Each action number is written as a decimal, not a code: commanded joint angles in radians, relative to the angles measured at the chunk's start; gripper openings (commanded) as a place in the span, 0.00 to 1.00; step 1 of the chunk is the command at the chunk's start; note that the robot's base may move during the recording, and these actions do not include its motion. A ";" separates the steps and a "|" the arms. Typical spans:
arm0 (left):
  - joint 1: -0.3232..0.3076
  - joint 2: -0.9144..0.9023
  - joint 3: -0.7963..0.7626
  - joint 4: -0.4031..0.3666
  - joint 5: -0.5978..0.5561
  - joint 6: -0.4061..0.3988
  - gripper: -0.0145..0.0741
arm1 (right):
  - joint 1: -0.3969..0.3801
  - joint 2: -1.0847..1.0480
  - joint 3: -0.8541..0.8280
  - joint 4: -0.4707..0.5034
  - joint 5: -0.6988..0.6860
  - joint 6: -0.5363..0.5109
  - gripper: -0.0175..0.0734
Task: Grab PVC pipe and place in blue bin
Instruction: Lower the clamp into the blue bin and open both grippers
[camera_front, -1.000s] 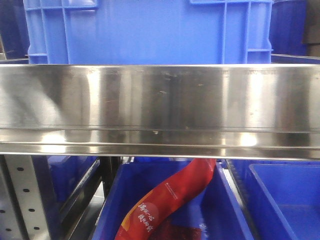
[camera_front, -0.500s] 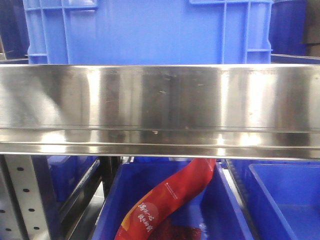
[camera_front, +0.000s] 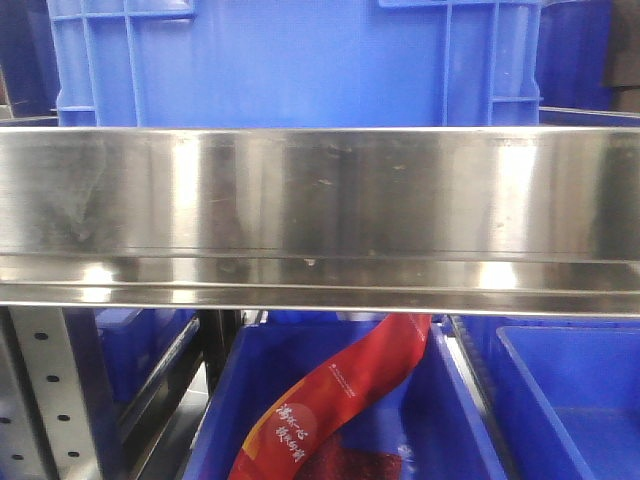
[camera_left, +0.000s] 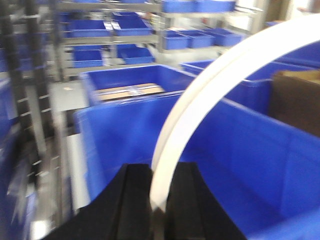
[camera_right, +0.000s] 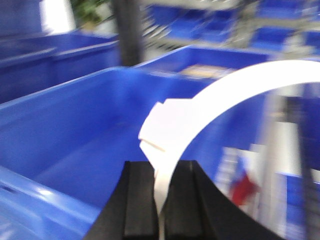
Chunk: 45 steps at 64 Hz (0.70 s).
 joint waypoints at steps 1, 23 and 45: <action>-0.018 0.103 -0.111 0.002 -0.036 -0.002 0.04 | 0.067 0.111 -0.087 0.006 -0.016 -0.013 0.02; -0.018 0.453 -0.398 -0.010 -0.027 -0.002 0.04 | 0.148 0.447 -0.341 0.006 0.003 -0.013 0.02; -0.018 0.479 -0.400 -0.017 -0.015 -0.002 0.52 | 0.148 0.484 -0.376 0.006 0.030 -0.013 0.46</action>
